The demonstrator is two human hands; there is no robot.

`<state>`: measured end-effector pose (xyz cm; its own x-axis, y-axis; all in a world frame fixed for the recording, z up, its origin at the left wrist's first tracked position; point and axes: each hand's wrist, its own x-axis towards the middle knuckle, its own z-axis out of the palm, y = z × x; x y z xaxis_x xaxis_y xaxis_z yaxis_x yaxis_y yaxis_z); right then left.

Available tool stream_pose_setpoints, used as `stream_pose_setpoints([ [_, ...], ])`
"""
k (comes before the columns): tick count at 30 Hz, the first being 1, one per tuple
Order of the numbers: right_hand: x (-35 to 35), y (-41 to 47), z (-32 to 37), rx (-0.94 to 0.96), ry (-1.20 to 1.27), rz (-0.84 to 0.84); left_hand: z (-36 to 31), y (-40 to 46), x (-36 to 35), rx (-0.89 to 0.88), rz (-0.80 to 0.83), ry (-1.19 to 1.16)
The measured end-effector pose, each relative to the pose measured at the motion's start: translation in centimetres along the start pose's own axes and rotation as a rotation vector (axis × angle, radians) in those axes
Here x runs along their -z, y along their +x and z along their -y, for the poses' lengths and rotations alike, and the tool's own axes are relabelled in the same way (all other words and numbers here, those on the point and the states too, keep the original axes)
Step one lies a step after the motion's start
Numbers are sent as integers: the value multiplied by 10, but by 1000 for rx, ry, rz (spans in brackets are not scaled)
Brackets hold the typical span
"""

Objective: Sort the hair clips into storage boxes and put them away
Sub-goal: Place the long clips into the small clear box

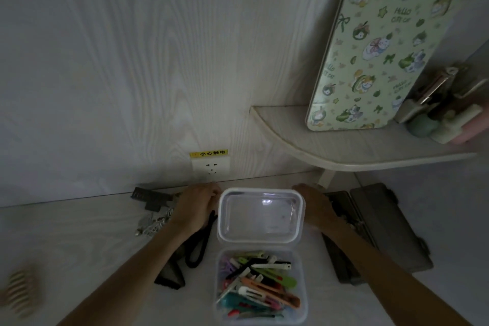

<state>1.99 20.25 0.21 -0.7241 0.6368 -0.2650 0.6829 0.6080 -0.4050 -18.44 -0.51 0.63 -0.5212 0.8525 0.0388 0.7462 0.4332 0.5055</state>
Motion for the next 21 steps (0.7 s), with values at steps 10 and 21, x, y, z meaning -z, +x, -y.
stream_pose_setpoints([
  [10,51,-20,3,-234,249,-69,30,-54,61,287,-149,-244],
  [21,44,-99,19,-278,486,-478,-52,-110,8,-203,121,-149],
])
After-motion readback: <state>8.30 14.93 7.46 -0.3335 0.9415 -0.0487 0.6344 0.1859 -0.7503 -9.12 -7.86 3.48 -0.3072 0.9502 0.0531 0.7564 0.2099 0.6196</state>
